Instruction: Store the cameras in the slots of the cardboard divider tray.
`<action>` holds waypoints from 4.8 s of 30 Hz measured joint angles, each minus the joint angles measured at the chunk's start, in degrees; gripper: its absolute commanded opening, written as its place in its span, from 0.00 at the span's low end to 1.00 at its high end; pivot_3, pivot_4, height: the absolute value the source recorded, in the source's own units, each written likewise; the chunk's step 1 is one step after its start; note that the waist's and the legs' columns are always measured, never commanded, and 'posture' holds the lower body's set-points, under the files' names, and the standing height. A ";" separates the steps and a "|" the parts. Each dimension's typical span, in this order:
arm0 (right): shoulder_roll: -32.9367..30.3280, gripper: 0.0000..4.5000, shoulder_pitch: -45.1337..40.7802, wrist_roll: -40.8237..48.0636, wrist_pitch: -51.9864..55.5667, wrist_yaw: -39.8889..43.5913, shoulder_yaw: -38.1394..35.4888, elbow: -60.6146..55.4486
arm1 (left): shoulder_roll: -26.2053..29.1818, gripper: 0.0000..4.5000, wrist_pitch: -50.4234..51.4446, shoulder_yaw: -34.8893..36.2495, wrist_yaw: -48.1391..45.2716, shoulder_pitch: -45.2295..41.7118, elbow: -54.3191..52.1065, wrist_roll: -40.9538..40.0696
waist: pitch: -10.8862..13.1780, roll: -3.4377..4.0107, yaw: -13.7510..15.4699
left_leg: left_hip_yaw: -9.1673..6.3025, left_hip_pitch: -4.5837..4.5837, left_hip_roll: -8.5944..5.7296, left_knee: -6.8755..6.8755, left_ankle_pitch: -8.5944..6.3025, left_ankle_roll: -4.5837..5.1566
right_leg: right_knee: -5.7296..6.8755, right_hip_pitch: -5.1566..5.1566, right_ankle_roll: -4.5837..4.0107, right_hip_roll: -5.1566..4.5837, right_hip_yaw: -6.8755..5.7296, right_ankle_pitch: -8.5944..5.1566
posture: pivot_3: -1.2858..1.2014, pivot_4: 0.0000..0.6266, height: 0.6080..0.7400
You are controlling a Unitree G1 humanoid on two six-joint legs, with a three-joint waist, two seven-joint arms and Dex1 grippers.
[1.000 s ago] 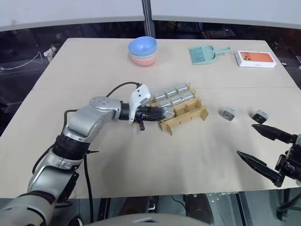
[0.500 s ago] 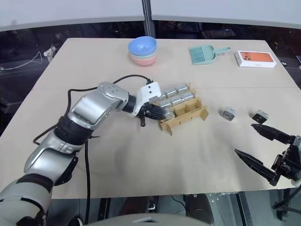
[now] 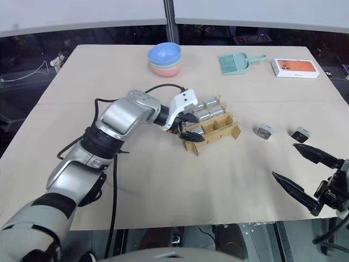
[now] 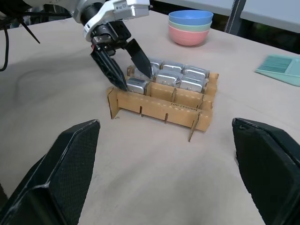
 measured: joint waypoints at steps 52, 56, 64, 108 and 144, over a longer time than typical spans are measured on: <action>-4.92 1.00 -43.49 -26.87 -11.58 -14.14 18.91 64.58 | 23.85 0.99 -6.00 51.03 -5.37 30.27 -27.32 -50.66 | 0.05 0.09 -1.62 | 0.46 0.38 -0.04 -0.13 0.02 -0.03 | 0.07 0.13 -0.23 0.03 0.33 0.15 | 0.52 0.24 1.00; -6.25 1.00 -43.97 -25.86 -9.43 -8.19 20.26 67.00 | 24.91 0.99 -6.04 50.83 -5.39 30.37 -27.32 -50.65 | 0.05 0.09 -1.51 | 0.48 0.37 -0.03 -0.13 0.01 -0.03 | 0.05 0.13 -0.23 0.02 0.35 0.15 | 0.52 0.24 1.00; -7.44 1.00 -47.56 -26.05 -9.38 -4.65 20.81 73.65 | 25.17 0.99 -5.95 49.90 -5.13 30.33 -27.33 -51.27 | 0.05 0.09 -1.66 | 0.65 0.49 -0.02 -0.14 0.01 -0.03 | 0.07 0.15 -0.23 0.05 0.48 0.15 | 0.52 0.24 1.00; -1.10 0.13 -49.93 11.61 25.22 -9.59 34.39 9.09 | 6.02 1.00 -11.74 25.29 -0.84 23.40 -20.09 -37.21 | 0.17 0.01 -1.25 | 0.43 0.21 0.09 -0.17 0.00 -0.02 | 0.00 -0.02 -0.05 0.06 0.32 0.28 | 0.52 0.24 1.00; 7.38 0.13 -76.28 -32.36 -30.33 20.68 55.49 68.43 | 33.35 1.00 -9.82 40.54 -11.70 33.17 -26.81 -35.14 | 0.31 0.05 -1.63 | 0.45 -0.17 0.12 -0.13 0.12 -0.21 | 0.01 -0.39 -0.04 0.03 0.26 0.31 | 0.52 0.24 1.00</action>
